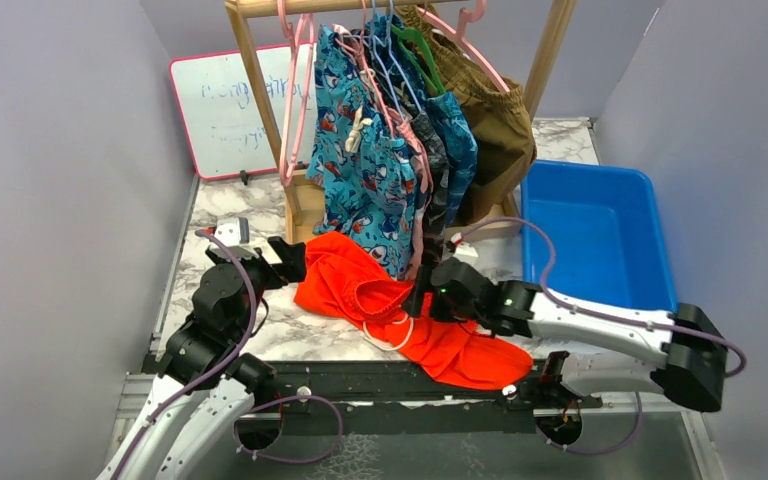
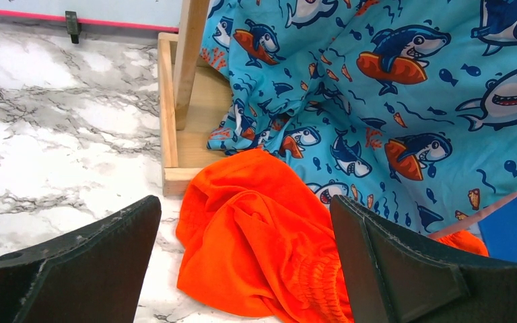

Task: Remove the shorts from the hanger
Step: Pick up the shorts at the center of the board.

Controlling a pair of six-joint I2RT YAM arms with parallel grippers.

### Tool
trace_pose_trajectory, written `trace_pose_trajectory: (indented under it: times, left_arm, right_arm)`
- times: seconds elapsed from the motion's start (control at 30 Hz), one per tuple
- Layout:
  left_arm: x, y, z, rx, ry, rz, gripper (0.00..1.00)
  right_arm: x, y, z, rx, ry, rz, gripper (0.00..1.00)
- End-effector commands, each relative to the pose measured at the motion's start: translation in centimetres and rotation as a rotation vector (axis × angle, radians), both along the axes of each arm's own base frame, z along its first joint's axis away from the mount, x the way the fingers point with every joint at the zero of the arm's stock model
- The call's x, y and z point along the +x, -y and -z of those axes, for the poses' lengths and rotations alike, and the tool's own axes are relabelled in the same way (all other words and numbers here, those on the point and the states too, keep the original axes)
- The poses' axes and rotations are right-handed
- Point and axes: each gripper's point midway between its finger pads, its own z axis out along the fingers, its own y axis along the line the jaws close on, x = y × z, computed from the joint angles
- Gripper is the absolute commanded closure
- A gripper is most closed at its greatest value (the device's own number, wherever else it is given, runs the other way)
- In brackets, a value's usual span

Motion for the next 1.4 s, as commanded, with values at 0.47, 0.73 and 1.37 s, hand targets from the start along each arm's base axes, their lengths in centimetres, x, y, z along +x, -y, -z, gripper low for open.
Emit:
trace_pose_trajectory:
  times: [0.47,0.73,1.37]
  left_arm:
    - [0.0,0.4,-0.5,-0.008,0.007,0.021,0.01]
    - [0.0,0.6,-0.2,-0.003,-0.003,0.029,0.01]
    - [0.0,0.6,-0.1,-0.001,-0.004,0.032,0.01]
  right_arm:
    - [4.9,-0.6,3.1,-0.133,-0.146,0.836,0.10]
    - [6.1,-1.9,5.1,-0.106,-0.130,0.881,0.06]
    - [1.5,1.8,6.6,-0.390,-0.071,0.463,0.80]
